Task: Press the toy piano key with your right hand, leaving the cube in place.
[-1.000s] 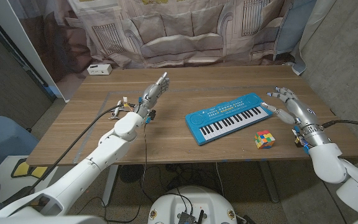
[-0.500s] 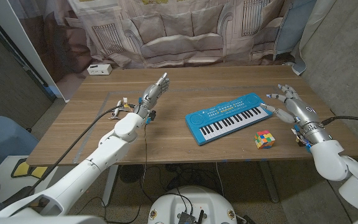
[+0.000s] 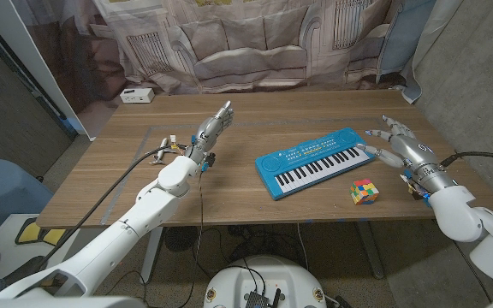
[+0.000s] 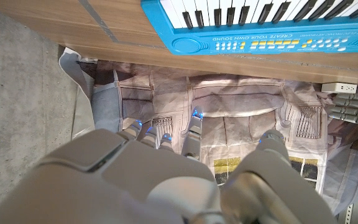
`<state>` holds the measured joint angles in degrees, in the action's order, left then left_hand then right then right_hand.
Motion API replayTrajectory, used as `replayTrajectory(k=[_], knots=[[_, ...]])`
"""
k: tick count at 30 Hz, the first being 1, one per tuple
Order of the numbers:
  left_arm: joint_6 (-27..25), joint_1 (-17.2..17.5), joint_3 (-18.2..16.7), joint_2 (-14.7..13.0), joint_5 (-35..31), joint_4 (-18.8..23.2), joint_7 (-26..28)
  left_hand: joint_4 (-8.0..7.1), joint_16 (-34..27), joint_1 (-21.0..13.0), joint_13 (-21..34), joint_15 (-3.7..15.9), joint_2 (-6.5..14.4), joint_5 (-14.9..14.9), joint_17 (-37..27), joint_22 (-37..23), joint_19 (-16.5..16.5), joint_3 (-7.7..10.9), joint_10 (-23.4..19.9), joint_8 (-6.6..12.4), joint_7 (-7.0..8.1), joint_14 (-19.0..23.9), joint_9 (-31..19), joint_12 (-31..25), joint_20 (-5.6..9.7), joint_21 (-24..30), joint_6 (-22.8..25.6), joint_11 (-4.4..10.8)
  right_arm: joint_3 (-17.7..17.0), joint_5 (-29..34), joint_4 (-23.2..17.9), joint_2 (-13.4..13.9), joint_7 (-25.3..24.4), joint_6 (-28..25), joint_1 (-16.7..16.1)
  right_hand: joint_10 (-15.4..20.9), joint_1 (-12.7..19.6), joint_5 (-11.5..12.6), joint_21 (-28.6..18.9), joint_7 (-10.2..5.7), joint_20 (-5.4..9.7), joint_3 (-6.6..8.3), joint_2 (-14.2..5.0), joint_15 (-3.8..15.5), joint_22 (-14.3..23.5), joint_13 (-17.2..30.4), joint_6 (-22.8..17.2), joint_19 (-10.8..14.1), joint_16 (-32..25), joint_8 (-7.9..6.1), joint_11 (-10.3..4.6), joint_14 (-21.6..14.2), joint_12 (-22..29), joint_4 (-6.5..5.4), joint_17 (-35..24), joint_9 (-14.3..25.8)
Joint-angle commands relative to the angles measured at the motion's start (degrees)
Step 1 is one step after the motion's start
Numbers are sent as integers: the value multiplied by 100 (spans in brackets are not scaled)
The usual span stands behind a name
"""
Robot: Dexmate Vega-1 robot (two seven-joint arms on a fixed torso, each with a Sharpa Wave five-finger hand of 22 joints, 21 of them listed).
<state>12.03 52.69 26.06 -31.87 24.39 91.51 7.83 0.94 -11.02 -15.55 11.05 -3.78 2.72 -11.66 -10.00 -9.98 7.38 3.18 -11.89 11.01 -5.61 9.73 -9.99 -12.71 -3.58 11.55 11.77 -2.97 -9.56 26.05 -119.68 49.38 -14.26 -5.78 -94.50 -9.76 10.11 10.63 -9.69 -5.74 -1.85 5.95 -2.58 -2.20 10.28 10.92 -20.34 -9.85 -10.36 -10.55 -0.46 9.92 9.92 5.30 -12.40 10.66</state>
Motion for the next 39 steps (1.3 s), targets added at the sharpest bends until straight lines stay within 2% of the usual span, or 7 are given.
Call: replayTrajectory(k=[1, 11, 25, 30, 39], knots=[[-11, 12, -33, -29, 21, 10, -6, 43, 21, 2, 14, -24, 51, 12, -26, -19, 19, 15, -29, -2, 2, 42, -30, 24, -26, -29, 63, -5, -49, 3, -244, 245, 628, -475, 18, -618, -97, 12, -15, 29, 72, -40, -17, 25, 12, 14, -10, -651, 1, -32, -35, 1494, 27, -39, -19, 20], [-22, 40, -77, -91, 23, 94, 0, 49, 23, 0, 15, -34, 58, 14, -26, -20, 16, 14, -38, -2, 4, 39, -30, 26, -23, -31, 72, -10, -19, 46, -342, 435, 952, -655, 49, -718, -210, 14, -22, 71, 70, -76, -21, 24, 15, 15, -11, -841, -26, -37, -7, 1585, 43, -93, -36, 21], [-81, 113, -113, -142, 16, 202, 65, 56, 23, -2, 15, -37, 64, 16, -27, -20, 16, 13, -40, -6, 4, 43, -30, 32, -26, -31, 74, -22, -17, -10, -391, 599, 1292, -812, 45, -726, -325, 22, -59, 152, 62, -117, -13, 17, 18, 15, -273, -971, -74, -128, 6, 1617, 89, -141, -49, 22], [-115, 169, -123, -155, 11, 257, 118, 58, 24, -3, 15, -35, 66, 17, -27, -20, 16, 13, -40, -7, 3, 41, -30, 34, -26, -31, 75, -14, 1, -3, -384, 633, 1320, -820, 49, -740, -362, 27, -43, 154, 30, -128, -17, 11, 20, 16, -327, -1101, -85, -139, -12, 1639, 96, -158, -53, 23], [-128, 282, -161, -177, -28, 351, 249, 66, 24, -19, 16, -33, 90, 17, -26, -20, 16, 25, -51, -6, 9, 45, -30, 34, -27, -31, 83, -24, 138, 11, -334, 686, 1315, -875, 112, -697, -411, 36, -81, 213, 16, -136, -35, 1, 23, 17, -424, -1126, -110, -161, 4, 1642, 125, -184, -58, 25]])
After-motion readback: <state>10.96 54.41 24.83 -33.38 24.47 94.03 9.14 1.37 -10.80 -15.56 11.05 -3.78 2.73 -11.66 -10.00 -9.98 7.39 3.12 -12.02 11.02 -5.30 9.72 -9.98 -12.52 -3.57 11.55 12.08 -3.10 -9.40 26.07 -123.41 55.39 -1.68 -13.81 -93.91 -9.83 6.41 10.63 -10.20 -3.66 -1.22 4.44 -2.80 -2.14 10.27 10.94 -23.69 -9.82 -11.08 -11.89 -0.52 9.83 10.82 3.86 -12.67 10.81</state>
